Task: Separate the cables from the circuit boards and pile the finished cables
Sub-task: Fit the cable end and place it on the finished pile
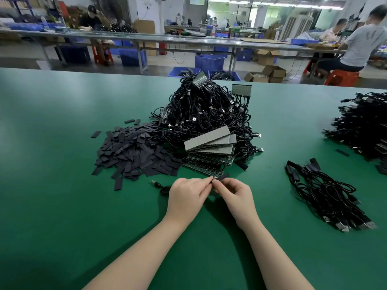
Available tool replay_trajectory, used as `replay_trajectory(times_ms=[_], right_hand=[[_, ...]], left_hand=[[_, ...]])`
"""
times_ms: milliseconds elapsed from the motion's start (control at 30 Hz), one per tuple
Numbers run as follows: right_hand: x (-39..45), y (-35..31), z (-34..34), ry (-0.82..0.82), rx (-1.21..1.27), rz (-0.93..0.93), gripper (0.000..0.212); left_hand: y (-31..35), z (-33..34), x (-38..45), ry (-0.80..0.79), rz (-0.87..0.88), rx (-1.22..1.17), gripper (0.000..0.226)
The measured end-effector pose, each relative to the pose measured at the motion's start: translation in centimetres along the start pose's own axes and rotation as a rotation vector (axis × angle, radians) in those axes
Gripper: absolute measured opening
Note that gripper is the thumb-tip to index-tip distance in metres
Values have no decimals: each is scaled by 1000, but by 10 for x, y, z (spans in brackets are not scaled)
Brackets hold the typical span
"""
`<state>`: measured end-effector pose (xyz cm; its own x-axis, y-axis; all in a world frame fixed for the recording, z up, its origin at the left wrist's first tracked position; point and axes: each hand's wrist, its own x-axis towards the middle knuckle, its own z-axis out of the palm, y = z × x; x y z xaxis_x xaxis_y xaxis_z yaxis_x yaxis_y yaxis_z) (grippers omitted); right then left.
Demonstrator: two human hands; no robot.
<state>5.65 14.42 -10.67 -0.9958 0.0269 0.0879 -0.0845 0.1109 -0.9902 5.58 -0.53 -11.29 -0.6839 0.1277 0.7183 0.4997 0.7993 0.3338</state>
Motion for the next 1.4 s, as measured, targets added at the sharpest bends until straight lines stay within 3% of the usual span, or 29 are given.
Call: replay_trajectory(times_ms=[633,800,967,1100,1400], right_hand=[[0,0,-2,-33,16,-24,16],[0,1,-1,-40,-10,-21,15],[0,1,-1,-45,-17,-9,20],[-1,-1,-1,-52,67,-5,4],[0,2,-7,-40,234,12,14]], left_hand=[[-2,0,-1,-3,33,-10,17],[-1,-1,-1,0,30,-13,27],[0,0,-2,16,-4,-18,17],[1,0,-1,19,-64,-23,20],[1,0,0,-19,-61,-31,20]])
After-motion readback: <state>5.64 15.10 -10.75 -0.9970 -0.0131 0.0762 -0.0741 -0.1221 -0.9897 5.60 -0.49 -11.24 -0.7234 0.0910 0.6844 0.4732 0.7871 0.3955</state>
